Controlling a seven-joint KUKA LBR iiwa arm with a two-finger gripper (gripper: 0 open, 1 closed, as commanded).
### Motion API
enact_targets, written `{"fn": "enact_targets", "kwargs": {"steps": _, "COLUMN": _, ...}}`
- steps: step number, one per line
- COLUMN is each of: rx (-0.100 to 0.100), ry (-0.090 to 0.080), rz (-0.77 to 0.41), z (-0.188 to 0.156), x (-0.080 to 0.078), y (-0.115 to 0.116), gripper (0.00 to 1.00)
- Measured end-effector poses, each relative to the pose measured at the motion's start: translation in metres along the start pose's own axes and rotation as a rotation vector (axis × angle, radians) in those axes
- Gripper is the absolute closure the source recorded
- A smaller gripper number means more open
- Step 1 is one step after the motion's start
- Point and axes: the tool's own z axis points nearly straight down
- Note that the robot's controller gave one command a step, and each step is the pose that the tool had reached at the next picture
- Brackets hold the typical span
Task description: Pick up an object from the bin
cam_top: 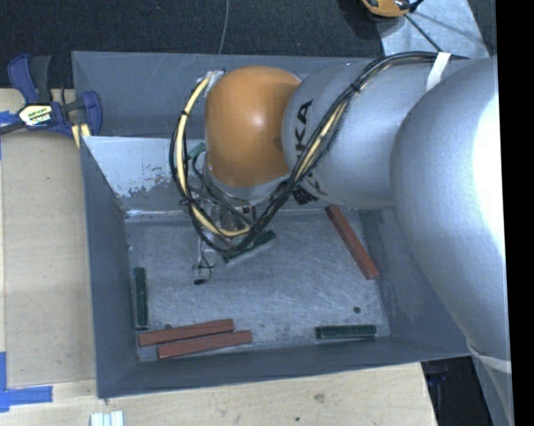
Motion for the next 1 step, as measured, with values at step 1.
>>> {"fn": "enact_targets", "kwargs": {"steps": 1, "rx": 0.000, "ry": 0.000, "rz": -0.070, "z": 0.0137, "x": -0.0009, "y": -0.0347, "gripper": 0.00}}
